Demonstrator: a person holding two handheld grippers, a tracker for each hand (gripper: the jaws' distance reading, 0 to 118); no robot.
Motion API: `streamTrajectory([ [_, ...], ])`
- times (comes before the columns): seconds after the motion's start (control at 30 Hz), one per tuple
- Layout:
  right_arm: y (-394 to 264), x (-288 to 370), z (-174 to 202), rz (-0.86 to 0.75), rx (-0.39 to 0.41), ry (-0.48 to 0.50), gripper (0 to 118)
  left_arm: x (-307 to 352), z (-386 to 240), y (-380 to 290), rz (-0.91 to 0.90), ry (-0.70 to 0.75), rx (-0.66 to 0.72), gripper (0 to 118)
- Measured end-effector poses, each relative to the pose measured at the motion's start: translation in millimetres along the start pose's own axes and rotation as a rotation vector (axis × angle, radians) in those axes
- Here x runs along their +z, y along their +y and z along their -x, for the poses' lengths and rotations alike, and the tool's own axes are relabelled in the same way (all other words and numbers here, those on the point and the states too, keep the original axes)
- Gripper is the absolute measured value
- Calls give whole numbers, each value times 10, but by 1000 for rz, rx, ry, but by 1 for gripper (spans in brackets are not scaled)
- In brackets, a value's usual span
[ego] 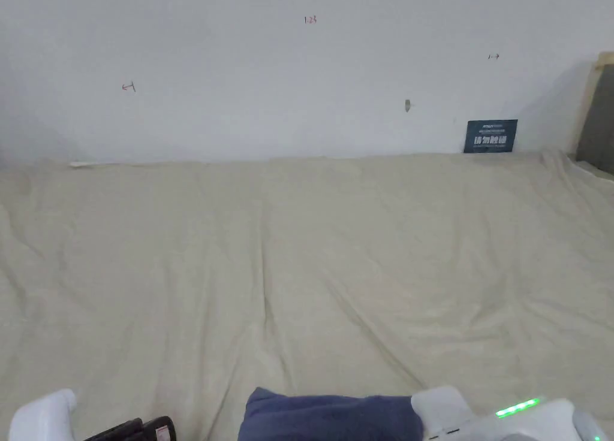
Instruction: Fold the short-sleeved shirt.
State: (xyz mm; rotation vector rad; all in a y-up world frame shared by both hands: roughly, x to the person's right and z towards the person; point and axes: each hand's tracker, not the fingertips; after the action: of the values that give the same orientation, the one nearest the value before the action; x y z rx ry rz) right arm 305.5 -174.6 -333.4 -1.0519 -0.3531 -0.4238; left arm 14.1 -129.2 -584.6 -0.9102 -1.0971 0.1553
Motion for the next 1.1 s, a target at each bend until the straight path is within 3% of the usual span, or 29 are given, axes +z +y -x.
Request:
streamTrajectory([
  [0.13, -31, -108, -68, -23, -68, 19, 0, -522, 311, 176, 262, -107, 84, 1],
  [0.17, -17, -96, -107, -4, -88, 38, 0, -626, 354, 202, 288, -118, 102, 10],
  [0.23, -12, -113, -173, 11, -102, 63, 0, -834, 448, 260, 365, -212, 108, 38],
  [0.27, -19, -108, -194, 10, -105, 74, 0, -942, 486, 282, 406, -266, 110, 64],
  [0.3, -25, -101, -214, 10, -104, 84, 0, -1038, 508, 284, 451, -294, 111, 98],
  [0.33, -26, -97, -237, 10, -108, 95, 0, -1144, 524, 269, 506, -347, 107, 115],
  [0.37, -23, -100, -259, 12, -126, 108, 0, -1241, 529, 249, 549, -394, 106, 118],
  [0.47, -7, -120, -312, 27, -177, 138, 0, -1498, 569, 178, 615, -467, 156, 118],
  [0.73, 19, -168, -373, 44, -203, 171, 0, -1884, 447, 82, 601, -626, 369, 118],
  [0.83, 10, -184, -425, 38, -232, 198, 0, -1890, 261, 16, 605, -606, 327, 118],
  [0.97, -64, -152, -478, 12, -260, 230, 0, -1725, -68, 60, 617, -403, 78, 112],
  [1.0, -80, -144, -478, 4, -263, 232, 0, -1700, -103, 63, 606, -334, 61, 101],
  [1.07, -125, -121, -456, -25, -266, 232, 0, -1644, -149, 67, 582, -152, -15, 55],
  [1.1, -135, -102, -448, -60, -280, 269, 0, -1645, -139, 54, 589, -172, -32, 41],
])
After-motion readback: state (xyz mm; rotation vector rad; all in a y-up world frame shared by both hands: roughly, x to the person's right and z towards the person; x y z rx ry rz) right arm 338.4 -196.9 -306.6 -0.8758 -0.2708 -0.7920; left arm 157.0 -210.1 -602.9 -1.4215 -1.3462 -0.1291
